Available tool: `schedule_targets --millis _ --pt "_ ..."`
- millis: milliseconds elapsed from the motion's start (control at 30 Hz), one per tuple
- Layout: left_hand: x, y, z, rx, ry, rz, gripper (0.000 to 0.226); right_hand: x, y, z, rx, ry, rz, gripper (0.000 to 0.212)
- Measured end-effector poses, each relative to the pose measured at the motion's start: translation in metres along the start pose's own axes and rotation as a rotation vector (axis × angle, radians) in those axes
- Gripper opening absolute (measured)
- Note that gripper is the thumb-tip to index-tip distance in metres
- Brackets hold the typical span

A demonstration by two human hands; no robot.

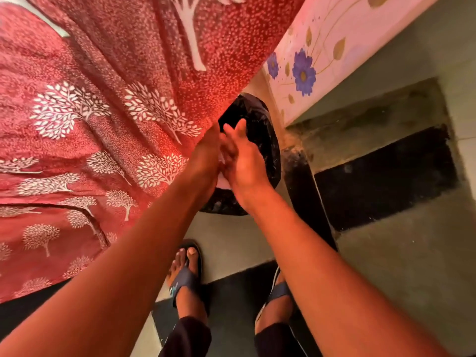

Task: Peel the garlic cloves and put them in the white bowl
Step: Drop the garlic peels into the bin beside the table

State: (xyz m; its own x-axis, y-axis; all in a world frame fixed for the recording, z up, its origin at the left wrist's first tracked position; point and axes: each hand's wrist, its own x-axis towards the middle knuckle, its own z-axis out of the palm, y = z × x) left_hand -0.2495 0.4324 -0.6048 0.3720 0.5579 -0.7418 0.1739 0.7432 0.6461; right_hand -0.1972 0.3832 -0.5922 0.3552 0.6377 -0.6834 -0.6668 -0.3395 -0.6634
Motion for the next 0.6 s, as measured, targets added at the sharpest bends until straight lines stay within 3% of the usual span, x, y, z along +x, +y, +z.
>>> schedule_targets --millis 67,167,233,367,467,600 --pt "0.014 -0.005 -0.008 0.082 -0.01 -0.056 0.055 -0.022 -0.007 0.005 0.321 -0.068 0.102 0.08" --pt "0.01 -0.011 -0.021 -0.015 -0.126 -0.17 0.044 -0.044 -0.02 -0.019 0.506 0.069 0.136 0.059" --pt "-0.008 -0.017 -0.021 0.065 -0.205 -0.214 0.034 -0.065 -0.033 -0.029 0.431 0.132 0.107 0.042" --pt "-0.092 0.018 0.005 0.144 -0.14 -0.134 0.029 -0.124 -0.074 -0.023 0.097 0.325 0.031 0.017" --pt "-0.169 0.072 0.031 0.109 -0.101 -0.059 0.026 -0.185 -0.12 -0.014 0.004 0.377 -0.069 0.012" --pt "-0.281 0.149 0.062 0.248 -0.138 0.058 0.024 -0.291 -0.187 0.005 -0.04 0.42 -0.153 0.014"
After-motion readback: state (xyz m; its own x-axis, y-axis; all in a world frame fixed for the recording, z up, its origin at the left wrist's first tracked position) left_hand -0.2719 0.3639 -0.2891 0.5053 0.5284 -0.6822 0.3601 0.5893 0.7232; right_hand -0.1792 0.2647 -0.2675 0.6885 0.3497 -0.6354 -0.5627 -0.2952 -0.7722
